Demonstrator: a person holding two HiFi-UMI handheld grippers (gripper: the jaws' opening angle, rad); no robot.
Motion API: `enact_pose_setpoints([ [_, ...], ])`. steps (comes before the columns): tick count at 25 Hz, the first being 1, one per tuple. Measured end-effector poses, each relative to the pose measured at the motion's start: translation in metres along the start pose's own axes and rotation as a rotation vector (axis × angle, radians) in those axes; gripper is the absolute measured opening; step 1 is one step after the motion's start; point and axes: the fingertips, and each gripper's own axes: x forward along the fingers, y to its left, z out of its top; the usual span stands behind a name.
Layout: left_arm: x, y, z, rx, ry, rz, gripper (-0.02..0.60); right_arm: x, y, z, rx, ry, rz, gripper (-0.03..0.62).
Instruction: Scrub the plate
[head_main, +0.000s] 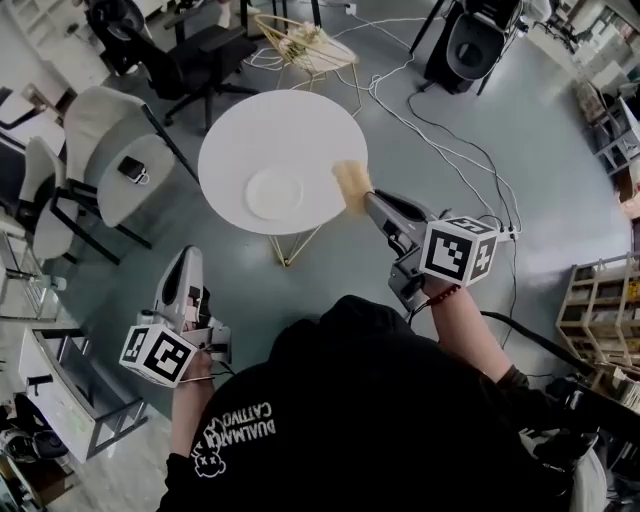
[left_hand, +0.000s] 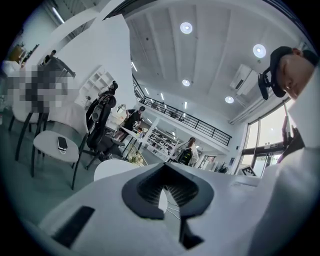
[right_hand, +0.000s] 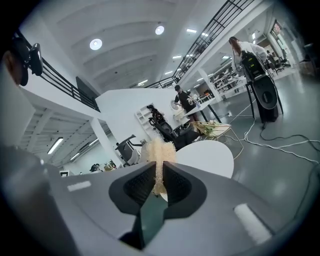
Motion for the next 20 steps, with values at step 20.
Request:
enact_pose_setpoints([
  [20, 0.064, 0.065, -0.066, -0.111, 0.111, 0.050, 0.005, 0.101, -0.066, -0.030, 0.094, 0.153, 0.052, 0.043],
])
